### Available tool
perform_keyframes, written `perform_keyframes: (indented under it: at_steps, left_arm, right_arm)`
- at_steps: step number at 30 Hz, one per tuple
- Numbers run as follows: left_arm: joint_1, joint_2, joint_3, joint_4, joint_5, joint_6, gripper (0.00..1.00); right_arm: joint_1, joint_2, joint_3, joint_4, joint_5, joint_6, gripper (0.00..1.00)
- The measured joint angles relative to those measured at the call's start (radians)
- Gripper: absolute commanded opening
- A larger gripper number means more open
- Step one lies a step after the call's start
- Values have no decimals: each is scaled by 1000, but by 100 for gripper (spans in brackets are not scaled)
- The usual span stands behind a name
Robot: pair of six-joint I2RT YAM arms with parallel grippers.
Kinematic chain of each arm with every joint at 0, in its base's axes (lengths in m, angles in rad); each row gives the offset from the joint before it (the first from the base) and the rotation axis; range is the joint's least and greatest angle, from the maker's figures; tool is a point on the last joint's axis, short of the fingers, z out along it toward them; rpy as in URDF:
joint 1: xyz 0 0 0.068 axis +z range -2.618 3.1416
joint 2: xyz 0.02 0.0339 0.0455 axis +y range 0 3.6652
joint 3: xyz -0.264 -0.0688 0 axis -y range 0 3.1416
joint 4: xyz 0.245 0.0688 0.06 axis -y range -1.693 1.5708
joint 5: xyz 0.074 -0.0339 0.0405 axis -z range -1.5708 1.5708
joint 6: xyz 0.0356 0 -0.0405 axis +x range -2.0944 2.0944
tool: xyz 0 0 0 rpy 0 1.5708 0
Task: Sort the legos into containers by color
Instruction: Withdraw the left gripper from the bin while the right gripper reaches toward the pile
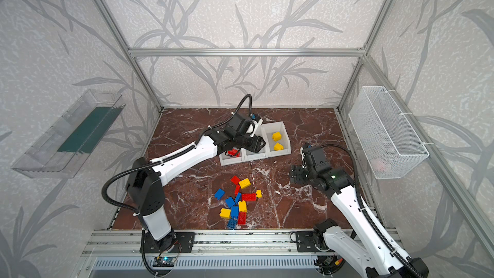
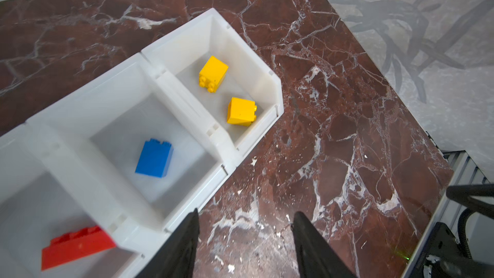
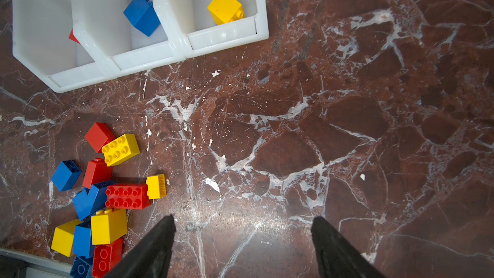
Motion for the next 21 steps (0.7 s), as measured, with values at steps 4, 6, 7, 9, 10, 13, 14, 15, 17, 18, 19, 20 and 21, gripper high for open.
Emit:
perform_keyframes:
  at_steps: [4, 6, 7, 9, 10, 13, 14, 15, 17, 18, 19, 20, 21]
  left_arm:
    - [21, -174, -211, 20, -40, -29, 60]
    - [34, -254, -299, 25, -57, -56, 60]
    - [40, -301, -348, 30, -69, -67, 60]
    - [50, -387, -433, 38, -90, -94, 61]
    - [53, -435, -476, 39, -102, -108, 61]
    - [60, -561, -581, 46, -137, -141, 61]
    - [66, -594, -607, 45, -147, -151, 61]
    - [71, -624, -629, 43, -154, -161, 61]
    - [77, -667, -655, 33, -167, -174, 61]
    - [79, -688, -666, 30, -175, -182, 62]
    - [81, -710, -674, 29, -183, -188, 62]
    - [82, -733, -684, 29, -193, -192, 62]
    - [84, -760, -697, 29, -202, -196, 62]
  right_arm:
    - [63, 35, 0, 20, 3, 10, 80]
    - [103, 60, 0, 34, 5, 23, 80]
    - [124, 76, 0, 44, 6, 29, 80]
    - [177, 121, 0, 66, 13, 43, 80]
    - [208, 151, 3, 76, 16, 50, 81]
    - [289, 249, 28, 92, 23, 69, 80]
    - [311, 278, 42, 93, 24, 74, 80]
    - [338, 312, 59, 99, 26, 80, 80]
    - [387, 369, 89, 119, 39, 89, 80]
    - [415, 398, 105, 130, 40, 92, 80]
    - [441, 428, 122, 140, 41, 95, 79]
    - [465, 458, 141, 148, 41, 98, 79]
    - [487, 493, 163, 156, 39, 102, 79]
